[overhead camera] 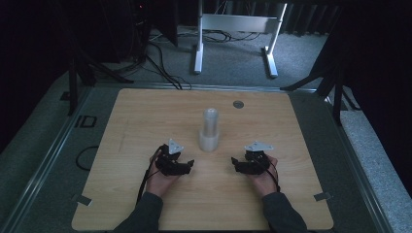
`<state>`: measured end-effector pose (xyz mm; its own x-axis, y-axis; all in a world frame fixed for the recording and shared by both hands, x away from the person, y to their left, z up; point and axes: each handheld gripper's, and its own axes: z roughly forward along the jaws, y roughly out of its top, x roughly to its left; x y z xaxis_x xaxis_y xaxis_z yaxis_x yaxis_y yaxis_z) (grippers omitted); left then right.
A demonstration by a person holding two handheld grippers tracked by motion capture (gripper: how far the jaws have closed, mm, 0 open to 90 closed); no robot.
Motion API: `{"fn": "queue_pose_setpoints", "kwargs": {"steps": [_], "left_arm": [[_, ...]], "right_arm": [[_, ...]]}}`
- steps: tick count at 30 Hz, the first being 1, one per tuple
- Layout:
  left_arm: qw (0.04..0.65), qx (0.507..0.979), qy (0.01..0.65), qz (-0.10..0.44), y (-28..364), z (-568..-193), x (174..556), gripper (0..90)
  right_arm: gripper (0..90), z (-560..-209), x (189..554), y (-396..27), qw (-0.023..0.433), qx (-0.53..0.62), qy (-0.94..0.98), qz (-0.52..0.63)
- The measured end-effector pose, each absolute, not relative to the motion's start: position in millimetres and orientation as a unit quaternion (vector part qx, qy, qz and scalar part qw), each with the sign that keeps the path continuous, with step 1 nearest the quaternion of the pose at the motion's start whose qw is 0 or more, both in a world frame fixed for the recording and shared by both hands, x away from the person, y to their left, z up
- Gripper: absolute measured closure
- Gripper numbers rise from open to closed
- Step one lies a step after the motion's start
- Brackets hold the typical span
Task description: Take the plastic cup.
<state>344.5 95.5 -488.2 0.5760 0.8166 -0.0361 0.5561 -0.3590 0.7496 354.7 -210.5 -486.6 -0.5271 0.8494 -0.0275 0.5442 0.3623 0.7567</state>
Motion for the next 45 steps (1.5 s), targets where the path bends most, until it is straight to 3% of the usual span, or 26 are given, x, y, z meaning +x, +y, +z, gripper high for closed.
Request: {"fn": "queue_pose_setpoints", "kwargs": {"steps": [20, 45], "left_arm": [[0.405, 0.798, 0.400, 0.196, 77, -471, 362, 25.0], [0.465, 0.776, 0.371, 0.210, 46, -457, 391, 23.2]], "right_arm": [[33.1, -442, 361, -182, 0.233, 0.386, 0.800, 0.395], [31.5, -403, 376, -162, 0.235, 0.368, 0.776, 0.455]]}}
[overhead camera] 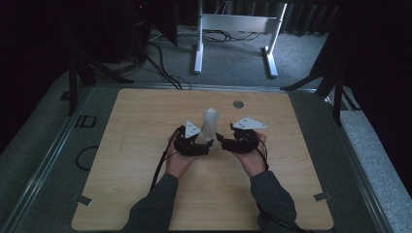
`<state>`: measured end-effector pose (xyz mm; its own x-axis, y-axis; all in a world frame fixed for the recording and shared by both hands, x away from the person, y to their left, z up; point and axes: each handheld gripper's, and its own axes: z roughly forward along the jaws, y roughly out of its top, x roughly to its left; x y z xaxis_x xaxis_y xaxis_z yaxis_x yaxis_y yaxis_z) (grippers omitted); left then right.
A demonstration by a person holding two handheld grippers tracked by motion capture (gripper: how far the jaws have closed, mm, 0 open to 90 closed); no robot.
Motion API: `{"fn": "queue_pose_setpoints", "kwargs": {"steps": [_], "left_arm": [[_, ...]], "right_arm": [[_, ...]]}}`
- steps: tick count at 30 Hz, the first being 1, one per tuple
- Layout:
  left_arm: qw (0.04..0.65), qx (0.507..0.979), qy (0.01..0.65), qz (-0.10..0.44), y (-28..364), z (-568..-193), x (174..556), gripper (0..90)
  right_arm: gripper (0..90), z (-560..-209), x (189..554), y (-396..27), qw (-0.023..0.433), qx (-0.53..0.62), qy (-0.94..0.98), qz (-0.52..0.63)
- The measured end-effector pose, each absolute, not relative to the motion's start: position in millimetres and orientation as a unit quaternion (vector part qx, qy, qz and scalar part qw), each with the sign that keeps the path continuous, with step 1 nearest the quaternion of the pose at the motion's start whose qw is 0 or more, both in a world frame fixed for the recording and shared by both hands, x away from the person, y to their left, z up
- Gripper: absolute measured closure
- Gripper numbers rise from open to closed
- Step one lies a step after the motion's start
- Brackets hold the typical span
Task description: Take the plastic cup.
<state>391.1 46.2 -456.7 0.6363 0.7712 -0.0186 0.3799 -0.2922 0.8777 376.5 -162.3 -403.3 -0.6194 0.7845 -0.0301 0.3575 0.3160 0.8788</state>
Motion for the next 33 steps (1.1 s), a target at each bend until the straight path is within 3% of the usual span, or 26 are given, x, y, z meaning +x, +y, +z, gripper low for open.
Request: {"fn": "queue_pose_setpoints", "kwargs": {"steps": [13, 33], "left_arm": [[0.470, 0.776, 0.362, 0.214, 41, -460, 395, 22.7], [0.472, 0.776, 0.358, 0.216, 41, -461, 395, 22.8]], "right_arm": [[31.4, -391, 388, -156, 0.211, 0.368, 0.760, 0.492], [29.8, -380, 413, -125, 0.211, 0.350, 0.761, 0.503]]}}
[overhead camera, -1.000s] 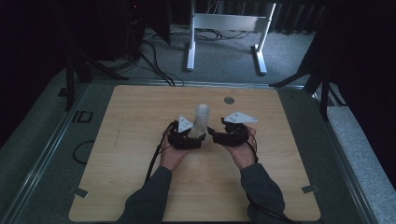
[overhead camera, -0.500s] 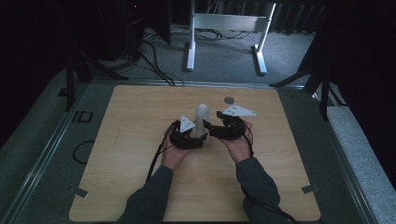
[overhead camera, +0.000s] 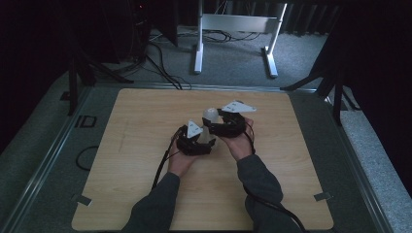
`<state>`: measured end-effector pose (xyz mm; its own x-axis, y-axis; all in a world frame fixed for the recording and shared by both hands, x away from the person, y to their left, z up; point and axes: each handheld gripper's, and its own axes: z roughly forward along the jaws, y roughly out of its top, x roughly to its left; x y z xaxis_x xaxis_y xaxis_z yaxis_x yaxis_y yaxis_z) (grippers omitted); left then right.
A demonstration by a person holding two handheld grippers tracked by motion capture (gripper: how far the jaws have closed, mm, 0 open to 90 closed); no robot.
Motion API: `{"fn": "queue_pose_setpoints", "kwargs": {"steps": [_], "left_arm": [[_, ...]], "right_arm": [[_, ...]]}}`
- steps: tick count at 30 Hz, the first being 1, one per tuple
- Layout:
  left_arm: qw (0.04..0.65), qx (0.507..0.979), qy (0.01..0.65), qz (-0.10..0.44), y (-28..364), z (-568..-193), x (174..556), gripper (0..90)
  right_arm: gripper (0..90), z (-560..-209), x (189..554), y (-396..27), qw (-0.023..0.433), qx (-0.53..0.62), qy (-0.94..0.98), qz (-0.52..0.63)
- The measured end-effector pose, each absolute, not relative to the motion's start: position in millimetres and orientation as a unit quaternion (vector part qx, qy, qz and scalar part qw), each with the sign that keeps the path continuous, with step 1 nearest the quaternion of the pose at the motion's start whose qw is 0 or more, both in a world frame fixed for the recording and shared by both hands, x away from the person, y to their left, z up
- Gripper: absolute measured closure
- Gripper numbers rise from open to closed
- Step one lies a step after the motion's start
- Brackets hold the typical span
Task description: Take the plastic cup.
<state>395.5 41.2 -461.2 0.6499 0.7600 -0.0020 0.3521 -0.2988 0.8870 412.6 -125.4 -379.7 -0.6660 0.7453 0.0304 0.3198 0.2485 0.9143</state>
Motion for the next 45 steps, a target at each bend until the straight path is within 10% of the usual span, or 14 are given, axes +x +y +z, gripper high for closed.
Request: {"fn": "queue_pose_setpoints", "kwargs": {"steps": [45], "left_arm": [[0.488, 0.762, 0.350, 0.242, 36, -466, 398, 20.7]], "right_arm": [[39.0, -370, 415, -123, 0.206, 0.340, 0.760, 0.514]]}}
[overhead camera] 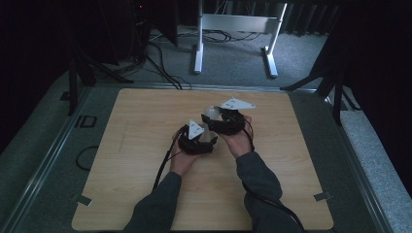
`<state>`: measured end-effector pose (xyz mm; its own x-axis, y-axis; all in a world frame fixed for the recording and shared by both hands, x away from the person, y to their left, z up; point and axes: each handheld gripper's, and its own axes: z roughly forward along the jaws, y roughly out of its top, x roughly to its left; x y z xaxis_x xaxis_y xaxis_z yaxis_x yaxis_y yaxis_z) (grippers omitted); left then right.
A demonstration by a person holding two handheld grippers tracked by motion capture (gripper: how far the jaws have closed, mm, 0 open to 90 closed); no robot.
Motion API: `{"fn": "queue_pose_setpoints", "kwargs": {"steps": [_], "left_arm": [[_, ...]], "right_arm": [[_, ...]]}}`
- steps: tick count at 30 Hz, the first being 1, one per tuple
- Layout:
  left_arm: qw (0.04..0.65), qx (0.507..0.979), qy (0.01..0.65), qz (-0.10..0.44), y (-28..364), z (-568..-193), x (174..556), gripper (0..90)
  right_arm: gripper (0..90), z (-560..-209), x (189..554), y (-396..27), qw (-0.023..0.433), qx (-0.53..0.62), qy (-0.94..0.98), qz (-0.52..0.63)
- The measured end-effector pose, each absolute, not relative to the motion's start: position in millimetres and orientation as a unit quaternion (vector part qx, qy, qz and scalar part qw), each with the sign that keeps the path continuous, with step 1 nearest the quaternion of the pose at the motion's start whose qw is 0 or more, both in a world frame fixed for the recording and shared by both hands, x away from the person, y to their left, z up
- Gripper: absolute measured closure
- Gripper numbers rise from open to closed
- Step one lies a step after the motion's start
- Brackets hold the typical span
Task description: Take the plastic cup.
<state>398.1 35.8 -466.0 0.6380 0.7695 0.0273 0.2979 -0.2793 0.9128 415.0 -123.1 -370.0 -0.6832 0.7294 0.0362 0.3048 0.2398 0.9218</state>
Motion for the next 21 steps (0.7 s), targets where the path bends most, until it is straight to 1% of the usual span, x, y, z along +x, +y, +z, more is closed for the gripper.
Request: {"fn": "queue_pose_setpoints", "kwargs": {"steps": [18, 21], "left_arm": [[0.488, 0.761, 0.354, 0.239, 36, -467, 398, 20.3], [0.488, 0.762, 0.354, 0.238, 36, -467, 398, 20.3]], "right_arm": [[40.5, -355, 415, -123, 0.213, 0.334, 0.758, 0.517], [40.7, -352, 416, -124, 0.205, 0.338, 0.753, 0.526]]}}
